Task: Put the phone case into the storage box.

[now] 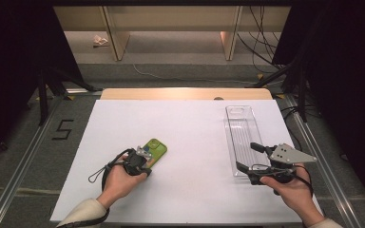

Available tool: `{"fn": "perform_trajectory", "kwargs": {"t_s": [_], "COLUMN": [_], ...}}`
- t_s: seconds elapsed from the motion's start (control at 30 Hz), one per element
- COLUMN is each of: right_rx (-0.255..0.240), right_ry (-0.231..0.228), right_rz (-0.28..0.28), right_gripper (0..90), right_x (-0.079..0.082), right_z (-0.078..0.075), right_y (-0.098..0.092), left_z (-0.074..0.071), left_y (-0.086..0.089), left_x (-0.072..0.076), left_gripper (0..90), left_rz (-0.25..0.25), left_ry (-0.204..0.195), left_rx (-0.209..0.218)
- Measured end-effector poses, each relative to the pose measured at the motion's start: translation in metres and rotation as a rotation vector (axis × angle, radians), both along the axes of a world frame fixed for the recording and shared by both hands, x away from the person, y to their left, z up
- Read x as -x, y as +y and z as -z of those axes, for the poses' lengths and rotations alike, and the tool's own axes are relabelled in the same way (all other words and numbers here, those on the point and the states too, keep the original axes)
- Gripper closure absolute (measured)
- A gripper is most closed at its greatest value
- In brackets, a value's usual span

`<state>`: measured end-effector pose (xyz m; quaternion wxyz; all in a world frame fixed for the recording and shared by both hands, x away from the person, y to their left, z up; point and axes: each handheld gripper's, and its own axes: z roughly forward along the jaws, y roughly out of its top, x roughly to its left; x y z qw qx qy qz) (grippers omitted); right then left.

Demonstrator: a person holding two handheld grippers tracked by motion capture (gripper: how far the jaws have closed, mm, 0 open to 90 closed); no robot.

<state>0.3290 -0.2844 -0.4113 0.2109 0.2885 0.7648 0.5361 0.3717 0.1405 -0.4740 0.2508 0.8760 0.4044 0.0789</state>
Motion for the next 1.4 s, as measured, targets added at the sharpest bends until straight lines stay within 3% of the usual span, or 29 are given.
{"fn": "perform_trajectory", "kwargs": {"t_s": [0.43,0.6,0.77,0.93,1.0,1.03,1.13,1.2,1.23,1.33,1.4], "right_rx": [0.0,0.001,0.0,0.0,0.002,0.002,0.002,0.002,0.002,0.002,0.001], "right_ry": [0.0,0.001,0.0,0.001,-0.001,-0.003,-0.002,0.0,-0.001,-0.001,-0.001], "right_rz": [-0.004,-0.004,-0.003,-0.003,-0.003,-0.002,-0.001,0.0,-0.001,0.0,-0.001], "right_gripper": [16.0,16.0,16.0,16.0,16.0,16.0,16.0,16.0,16.0,16.0,16.0], "right_x": [0.0,0.0,0.0,0.0,0.0,0.0,0.0,0.0,0.0,-0.001,-0.001], "right_z": [0.0,0.0,0.0,0.0,-0.001,-0.001,-0.001,0.0,0.0,0.0,0.0], "right_y": [0.0,0.0,0.0,0.0,0.0,-0.001,-0.001,-0.001,0.0,0.0,0.0], "left_z": [-0.001,-0.002,-0.01,-0.02,-0.022,-0.024,-0.027,-0.028,-0.029,-0.03,-0.03], "left_y": [-0.001,-0.001,-0.004,-0.005,-0.004,-0.003,-0.001,0.0,0.001,0.002,0.002], "left_x": [-0.001,-0.001,0.002,0.001,-0.003,-0.005,-0.014,-0.019,-0.024,-0.031,-0.033], "left_gripper": [88.7,82.6,76.9,62.8,56.4,46.6,39.0,28.0,24.9,15.0,14.8], "left_rz": [0.011,0.023,0.036,0.043,0.023,0.014,-0.004,-0.003,-0.01,-0.007,-0.005], "left_ry": [0.005,0.02,0.0,-0.04,-0.054,-0.06,-0.069,-0.063,-0.075,-0.06,-0.057], "left_rx": [-0.01,0.0,0.022,0.061,0.058,0.053,0.023,0.017,-0.004,-0.044,-0.06]}}
